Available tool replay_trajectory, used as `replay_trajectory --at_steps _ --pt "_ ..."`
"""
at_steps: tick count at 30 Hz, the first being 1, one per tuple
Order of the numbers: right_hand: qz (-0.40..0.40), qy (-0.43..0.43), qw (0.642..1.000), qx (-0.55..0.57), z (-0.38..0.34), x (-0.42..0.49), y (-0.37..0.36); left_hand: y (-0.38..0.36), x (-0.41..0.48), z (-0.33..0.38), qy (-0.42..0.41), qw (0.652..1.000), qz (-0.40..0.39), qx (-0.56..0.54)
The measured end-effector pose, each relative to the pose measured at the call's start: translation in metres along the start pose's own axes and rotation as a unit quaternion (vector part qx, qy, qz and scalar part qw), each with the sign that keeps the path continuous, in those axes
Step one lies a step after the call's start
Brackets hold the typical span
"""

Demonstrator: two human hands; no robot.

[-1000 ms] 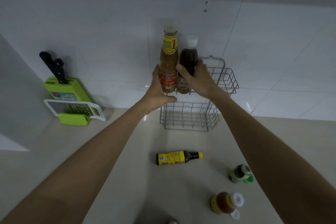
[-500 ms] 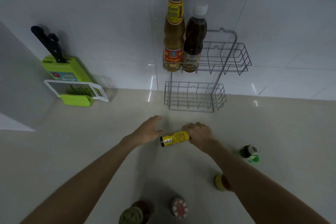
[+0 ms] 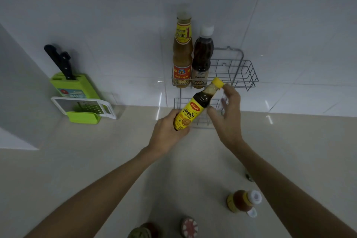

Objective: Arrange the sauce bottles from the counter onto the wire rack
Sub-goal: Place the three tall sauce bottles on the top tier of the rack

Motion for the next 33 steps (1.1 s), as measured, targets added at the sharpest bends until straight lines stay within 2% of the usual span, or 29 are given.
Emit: replay_trajectory --at_steps 2,4,6,8,10,11,13,16,18,21,26,31,33 --pt "-0.060 -0.075 0.995 0.028 -0.009 -0.002 -0.008 0.005 0.006 0.020 -0.038 0.998 0.057 0.015" --pt "-0.062 -0.052 0.996 0.025 -0.026 0.008 -0.006 0.004 0.016 0.036 -0.061 0.997 0.054 0.000" --pt "-0.024 0.003 0.999 0.025 -0.045 0.026 0.005 0.002 0.027 0.048 -0.077 0.996 0.039 0.003" --pt "0.041 0.047 0.998 0.028 -0.057 0.048 0.020 0.011 0.040 0.054 -0.081 0.993 0.078 0.029" --pt "0.110 0.062 0.992 0.020 -0.060 0.071 0.033 0.024 0.059 0.054 -0.035 0.992 0.119 0.027" --pt "0.123 0.063 0.990 0.011 -0.057 0.082 0.036 0.027 0.070 0.053 -0.001 0.993 0.113 0.018" --pt "0.099 0.053 0.994 -0.016 -0.045 0.102 0.035 0.025 0.087 0.055 0.043 0.997 0.060 -0.018" --pt "-0.006 0.031 0.998 -0.060 -0.021 0.121 0.021 0.012 0.097 0.064 0.054 0.989 -0.010 -0.140" --pt "-0.061 0.029 0.995 -0.073 -0.011 0.125 0.012 0.006 0.099 0.062 0.064 0.984 -0.005 -0.166" --pt "-0.101 0.057 0.989 -0.089 -0.009 0.126 0.002 0.001 0.100 0.057 0.061 0.984 0.011 -0.169" --pt "-0.096 0.057 0.986 -0.128 -0.006 0.118 -0.002 -0.004 0.100 0.054 0.052 0.983 0.017 -0.173" --pt "-0.147 -0.051 0.978 -0.142 0.000 0.101 -0.004 0.004 0.082 0.052 0.090 0.987 -0.021 -0.133" --pt "-0.075 -0.048 0.987 -0.135 -0.004 0.084 0.003 0.019 0.064 0.041 0.101 0.990 -0.024 -0.091"
Point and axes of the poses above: each hand's wrist, its own x-axis towards the middle knuckle, its own y-axis out of the back of the hand, z = x × y, the point moved 6 cm from there along x, towards the middle knuckle, and after that the axes turned 10 degrees about z, right-handed, at the moved point
